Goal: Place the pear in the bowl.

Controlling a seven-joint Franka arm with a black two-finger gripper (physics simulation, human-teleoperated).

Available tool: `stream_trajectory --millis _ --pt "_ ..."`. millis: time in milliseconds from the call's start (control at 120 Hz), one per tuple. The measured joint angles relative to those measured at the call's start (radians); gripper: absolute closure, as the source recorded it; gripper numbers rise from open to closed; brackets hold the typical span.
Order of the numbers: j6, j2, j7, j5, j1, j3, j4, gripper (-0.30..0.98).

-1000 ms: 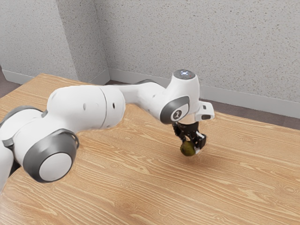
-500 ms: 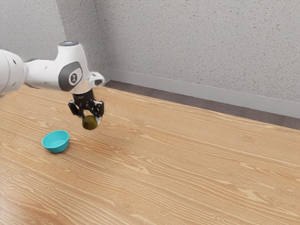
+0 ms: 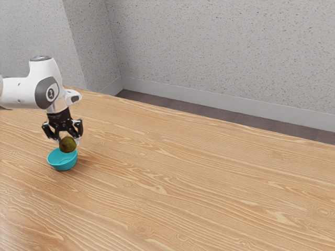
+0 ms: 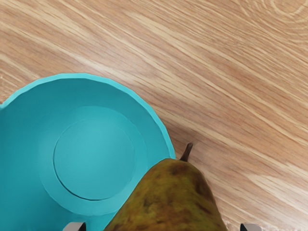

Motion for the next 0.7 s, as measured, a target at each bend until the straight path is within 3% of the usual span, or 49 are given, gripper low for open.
stream_trajectory --millis 208,367,533,700 --pt "0.007 0.011 0.001 -0.001 0.035 0.001 -0.016 0.39" --pt "0.009 0.019 0.009 -0.017 0.037 0.001 -0.011 0.21" --pt "0.009 0.011 0.019 -0.023 0.055 0.001 -0.014 0.11" --pt "-0.014 -0.136 0.027 -0.025 -0.035 0.002 -0.001 0.06"
